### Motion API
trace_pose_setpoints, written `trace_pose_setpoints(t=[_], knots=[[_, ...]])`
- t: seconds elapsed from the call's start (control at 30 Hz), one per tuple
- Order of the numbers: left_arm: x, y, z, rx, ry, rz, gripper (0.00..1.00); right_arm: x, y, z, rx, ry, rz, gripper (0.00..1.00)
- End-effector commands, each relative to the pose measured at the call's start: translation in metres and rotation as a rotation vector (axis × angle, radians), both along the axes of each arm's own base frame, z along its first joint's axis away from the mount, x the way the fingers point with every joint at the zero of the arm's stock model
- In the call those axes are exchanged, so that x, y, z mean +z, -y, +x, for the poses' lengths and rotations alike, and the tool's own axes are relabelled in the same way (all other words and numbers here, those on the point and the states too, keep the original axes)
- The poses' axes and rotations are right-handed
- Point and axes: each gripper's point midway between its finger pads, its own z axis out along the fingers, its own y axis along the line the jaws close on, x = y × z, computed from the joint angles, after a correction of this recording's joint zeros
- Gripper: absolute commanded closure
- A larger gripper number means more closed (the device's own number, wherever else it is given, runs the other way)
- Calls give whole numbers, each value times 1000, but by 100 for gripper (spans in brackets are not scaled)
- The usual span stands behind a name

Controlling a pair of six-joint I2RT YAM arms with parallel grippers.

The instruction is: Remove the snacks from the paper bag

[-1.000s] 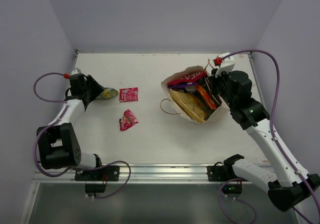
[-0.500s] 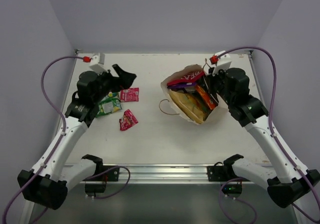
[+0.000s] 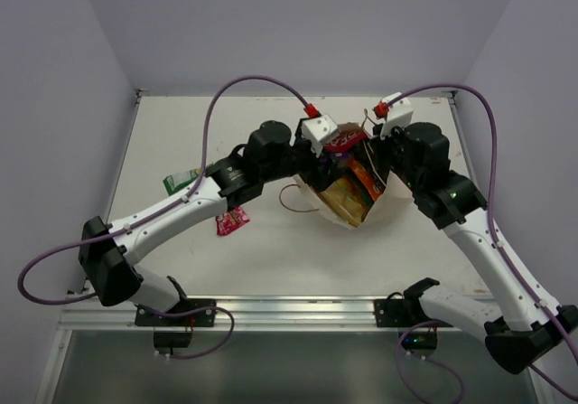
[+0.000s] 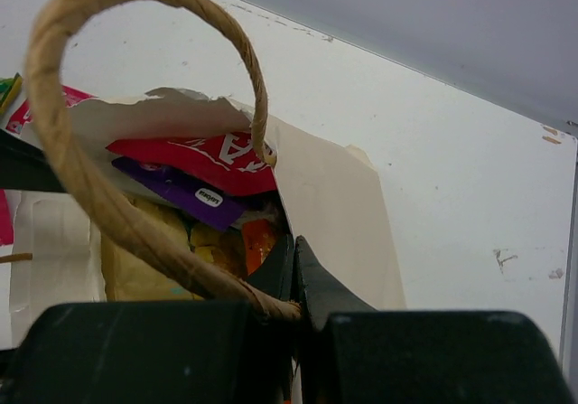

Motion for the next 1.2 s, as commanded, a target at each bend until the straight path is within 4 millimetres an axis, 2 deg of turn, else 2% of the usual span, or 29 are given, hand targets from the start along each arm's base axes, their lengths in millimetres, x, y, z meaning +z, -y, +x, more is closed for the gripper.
trace_pose_setpoints(t=[0.0, 0.1, 0.37, 0.6, 0.7, 0.83, 1.0, 1.1, 1.13, 1.17], knots=[[5, 14, 1, -130, 278, 145, 23, 33, 1, -8, 18, 71, 30, 100], [-24, 21, 8, -134, 312, 243, 23, 35, 0, -10, 28, 78, 38, 100], [-57, 16, 42, -59, 414, 401, 25, 33, -7, -16, 67, 69, 62, 100], [-92, 26, 53, -77, 384, 465, 27, 33, -6, -17, 67, 81, 59, 100], [-100, 22, 63, -39, 376, 486, 28, 34, -7, -19, 77, 83, 65, 100], [-101, 20, 75, -10, 379, 472, 32, 32, -8, -19, 80, 81, 65, 100], [-100, 26, 71, -40, 358, 444, 39, 32, -8, -19, 80, 81, 65, 100], [-98, 28, 63, -65, 341, 417, 49, 31, -8, -18, 79, 83, 66, 100], [-97, 28, 61, -67, 335, 407, 57, 31, -8, -18, 77, 84, 67, 100], [-92, 27, 58, -71, 334, 395, 60, 31, -8, -18, 78, 82, 68, 100]])
